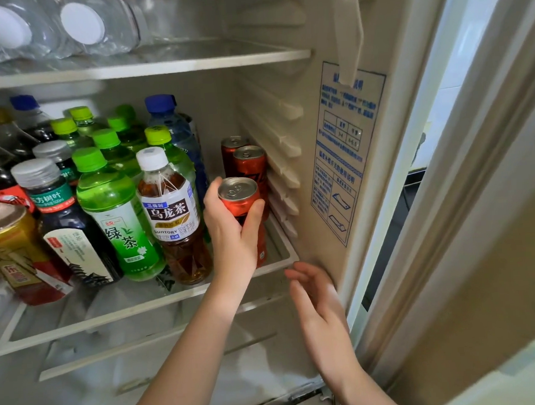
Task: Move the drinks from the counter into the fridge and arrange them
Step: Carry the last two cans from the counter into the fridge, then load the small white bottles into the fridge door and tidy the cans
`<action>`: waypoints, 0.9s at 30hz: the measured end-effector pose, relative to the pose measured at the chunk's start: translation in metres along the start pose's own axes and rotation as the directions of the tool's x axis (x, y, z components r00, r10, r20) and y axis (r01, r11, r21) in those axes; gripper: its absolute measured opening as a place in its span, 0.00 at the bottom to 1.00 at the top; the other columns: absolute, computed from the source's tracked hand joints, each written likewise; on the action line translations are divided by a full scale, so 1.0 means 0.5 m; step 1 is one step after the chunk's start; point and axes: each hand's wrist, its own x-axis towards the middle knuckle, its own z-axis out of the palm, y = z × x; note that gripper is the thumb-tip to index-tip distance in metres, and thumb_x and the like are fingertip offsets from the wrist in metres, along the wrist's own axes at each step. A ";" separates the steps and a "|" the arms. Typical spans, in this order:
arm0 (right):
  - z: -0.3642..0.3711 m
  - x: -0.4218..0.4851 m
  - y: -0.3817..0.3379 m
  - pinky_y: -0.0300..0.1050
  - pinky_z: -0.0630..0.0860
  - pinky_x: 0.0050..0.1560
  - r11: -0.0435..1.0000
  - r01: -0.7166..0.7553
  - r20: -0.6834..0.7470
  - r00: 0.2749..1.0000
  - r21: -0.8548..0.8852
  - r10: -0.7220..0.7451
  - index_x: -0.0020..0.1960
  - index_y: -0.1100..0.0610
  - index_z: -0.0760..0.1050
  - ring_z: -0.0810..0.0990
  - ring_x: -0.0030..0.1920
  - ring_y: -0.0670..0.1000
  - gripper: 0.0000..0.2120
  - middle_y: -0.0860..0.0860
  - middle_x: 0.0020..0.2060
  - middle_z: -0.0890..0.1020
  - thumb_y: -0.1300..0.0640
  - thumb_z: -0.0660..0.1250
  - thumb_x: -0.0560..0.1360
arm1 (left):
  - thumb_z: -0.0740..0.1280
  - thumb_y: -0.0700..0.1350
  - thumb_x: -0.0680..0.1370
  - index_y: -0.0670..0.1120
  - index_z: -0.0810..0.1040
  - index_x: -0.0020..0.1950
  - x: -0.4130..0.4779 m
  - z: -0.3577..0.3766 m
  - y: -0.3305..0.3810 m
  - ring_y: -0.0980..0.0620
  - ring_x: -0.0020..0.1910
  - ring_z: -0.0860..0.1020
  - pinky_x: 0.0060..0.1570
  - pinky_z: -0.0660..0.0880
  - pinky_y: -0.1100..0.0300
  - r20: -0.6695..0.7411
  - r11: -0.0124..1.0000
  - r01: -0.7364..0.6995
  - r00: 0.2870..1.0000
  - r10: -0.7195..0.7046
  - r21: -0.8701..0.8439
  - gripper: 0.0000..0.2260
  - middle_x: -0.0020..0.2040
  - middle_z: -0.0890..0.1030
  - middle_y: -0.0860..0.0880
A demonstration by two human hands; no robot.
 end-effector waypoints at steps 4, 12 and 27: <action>-0.004 -0.001 0.003 0.22 0.67 0.48 1.000 0.004 0.040 0.999 0.028 -0.005 0.58 0.50 0.73 0.76 0.52 0.33 0.11 0.42 0.50 0.80 0.61 0.62 0.78 | 0.69 0.48 0.74 0.44 0.58 0.74 0.007 0.003 -0.014 0.53 0.68 0.66 0.68 0.62 0.63 -0.031 1.000 -0.003 1.000 0.003 0.008 0.32 0.66 0.64 0.53; -0.006 -0.011 0.008 0.25 0.69 0.51 0.997 0.071 0.011 0.997 -0.001 -0.071 0.56 0.49 0.72 0.77 0.53 0.36 0.10 0.45 0.50 0.81 0.61 0.62 0.78 | 0.65 0.47 0.76 0.45 0.50 0.77 -0.075 -0.023 -0.013 0.52 0.76 0.56 0.75 0.56 0.50 0.077 0.999 0.045 0.996 -0.043 -0.020 0.35 0.77 0.56 0.48; -0.079 -0.231 0.044 0.32 0.74 0.50 0.996 -0.029 -0.286 0.958 -0.088 0.003 0.50 0.44 0.75 0.81 0.49 0.42 0.08 0.43 0.45 0.83 0.54 0.61 0.74 | 0.59 0.52 0.77 0.59 0.74 0.52 -0.322 -0.061 -0.020 0.53 0.53 0.78 0.54 0.72 0.62 0.385 0.948 0.225 0.914 -0.125 -0.225 0.07 0.50 0.80 0.59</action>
